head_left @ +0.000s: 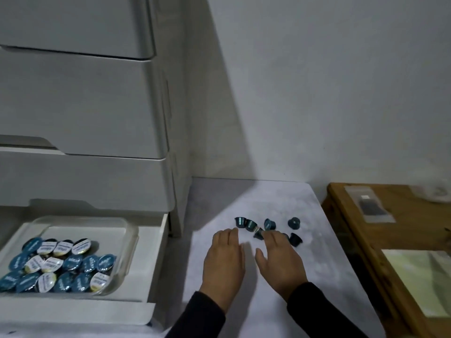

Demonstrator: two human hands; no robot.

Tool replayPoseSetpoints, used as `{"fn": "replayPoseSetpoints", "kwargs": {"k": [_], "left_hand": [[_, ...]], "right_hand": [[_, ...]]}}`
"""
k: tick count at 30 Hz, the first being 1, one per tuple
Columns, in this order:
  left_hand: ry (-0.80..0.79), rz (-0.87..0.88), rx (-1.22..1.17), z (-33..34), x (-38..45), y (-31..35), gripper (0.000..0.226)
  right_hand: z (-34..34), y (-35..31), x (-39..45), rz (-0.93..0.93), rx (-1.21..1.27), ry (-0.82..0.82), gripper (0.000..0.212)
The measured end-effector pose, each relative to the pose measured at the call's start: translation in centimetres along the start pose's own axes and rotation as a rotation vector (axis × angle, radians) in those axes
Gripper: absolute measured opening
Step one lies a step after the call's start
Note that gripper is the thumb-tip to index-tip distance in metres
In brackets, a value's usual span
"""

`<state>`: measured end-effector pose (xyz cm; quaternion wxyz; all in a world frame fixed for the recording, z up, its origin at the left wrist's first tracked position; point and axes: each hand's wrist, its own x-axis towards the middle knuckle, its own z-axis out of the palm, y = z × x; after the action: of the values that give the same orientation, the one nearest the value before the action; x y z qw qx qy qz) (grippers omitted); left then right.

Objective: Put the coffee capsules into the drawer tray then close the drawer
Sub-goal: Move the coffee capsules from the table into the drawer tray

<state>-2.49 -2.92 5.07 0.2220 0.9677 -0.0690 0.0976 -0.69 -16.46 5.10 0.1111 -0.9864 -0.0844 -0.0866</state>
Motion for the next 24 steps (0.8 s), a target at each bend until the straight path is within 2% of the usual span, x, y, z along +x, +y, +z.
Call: {"fn": "replayPoseSetpoints", "kwargs": {"k": [7, 13, 17, 20, 24], "left_hand": [[-0.116, -0.155, -0.077, 3.7, 3.0, -0.1, 0.045], [-0.194, -0.248, -0.118, 6.0, 7.6, -1.1, 0.038], [-0.246, -0.320, -0.187, 7.5, 10.4, -1.7, 0.041], [-0.302, -0.314, -0.214, 8.4, 11.5, -2.1, 0.040], [-0.247, -0.300, -0.262, 8.8, 11.5, -2.2, 0.027]], "right_hand": [[2.7, 3.7, 1.9, 0.063, 0.123, -0.118, 0.039], [4.4, 4.2, 5.3, 0.122, 0.221, -0.187, 0.031], [5.8, 4.3, 7.2, 0.124, 0.255, -0.243, 0.034], [6.9, 4.5, 7.9, 0.083, 0.290, -0.228, 0.034], [7.3, 4.8, 8.3, 0.060, 0.238, -0.296, 0.031]]}}
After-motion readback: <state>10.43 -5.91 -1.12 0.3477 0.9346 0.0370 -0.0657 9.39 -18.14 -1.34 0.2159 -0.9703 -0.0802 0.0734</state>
